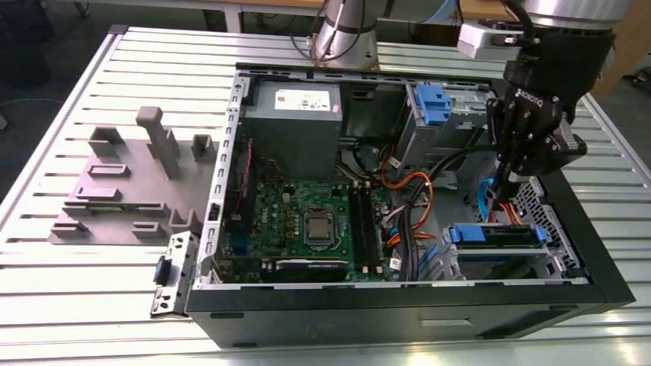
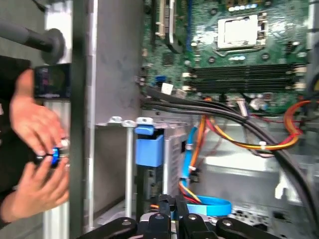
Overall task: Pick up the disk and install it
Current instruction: 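Insert the second disk wire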
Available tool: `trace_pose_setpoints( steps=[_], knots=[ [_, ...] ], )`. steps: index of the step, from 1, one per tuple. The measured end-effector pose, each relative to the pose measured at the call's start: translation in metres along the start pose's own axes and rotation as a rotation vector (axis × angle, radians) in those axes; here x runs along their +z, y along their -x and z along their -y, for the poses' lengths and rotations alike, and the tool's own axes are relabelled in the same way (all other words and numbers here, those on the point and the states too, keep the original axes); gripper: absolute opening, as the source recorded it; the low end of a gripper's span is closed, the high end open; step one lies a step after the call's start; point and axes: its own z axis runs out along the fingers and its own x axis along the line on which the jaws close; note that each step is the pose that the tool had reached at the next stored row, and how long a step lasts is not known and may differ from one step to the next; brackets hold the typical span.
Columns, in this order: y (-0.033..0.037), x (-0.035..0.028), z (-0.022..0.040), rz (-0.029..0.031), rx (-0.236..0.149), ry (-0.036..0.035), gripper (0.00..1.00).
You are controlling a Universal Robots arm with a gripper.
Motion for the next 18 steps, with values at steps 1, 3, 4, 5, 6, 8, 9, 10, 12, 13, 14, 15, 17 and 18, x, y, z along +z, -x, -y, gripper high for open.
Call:
trace_pose_setpoints(
  steps=[1,3,4,5,6,8,9,10,12,13,14,15,17,18],
  knots=[
    [-0.0009,0.0004,0.0000,0.0180,0.001,-0.0002,0.16],
    [-0.0034,0.0016,-0.0001,0.0501,0.001,-0.0006,0.16],
    [-0.0054,0.0025,-0.0002,0.0568,0.002,-0.0008,0.16],
    [-0.0076,0.0035,-0.0003,0.0597,0.002,-0.0010,0.16],
    [-0.0090,0.0042,-0.0003,0.0600,0.002,-0.0014,0.16],
    [-0.0103,0.0048,-0.0003,0.0600,0.002,-0.0031,0.16],
    [-0.0104,0.0049,-0.0003,0.0600,0.003,-0.0043,0.16],
    [-0.0105,0.0049,-0.0006,0.0600,0.003,-0.0063,0.16],
    [-0.0108,0.0050,-0.0012,0.0638,0.004,-0.0115,0.16],
    [-0.0112,0.0051,-0.0013,0.0725,0.005,-0.0134,0.16],
    [-0.0118,0.0054,-0.0013,0.0857,0.006,-0.0151,0.16],
    [-0.0126,0.0058,-0.0014,0.1042,0.007,-0.0162,0.16],
    [-0.0144,0.0066,-0.0016,0.1390,0.009,-0.0176,0.16],
    [-0.0158,0.0071,-0.0016,0.1500,0.010,-0.0183,0.16]
  ],
)
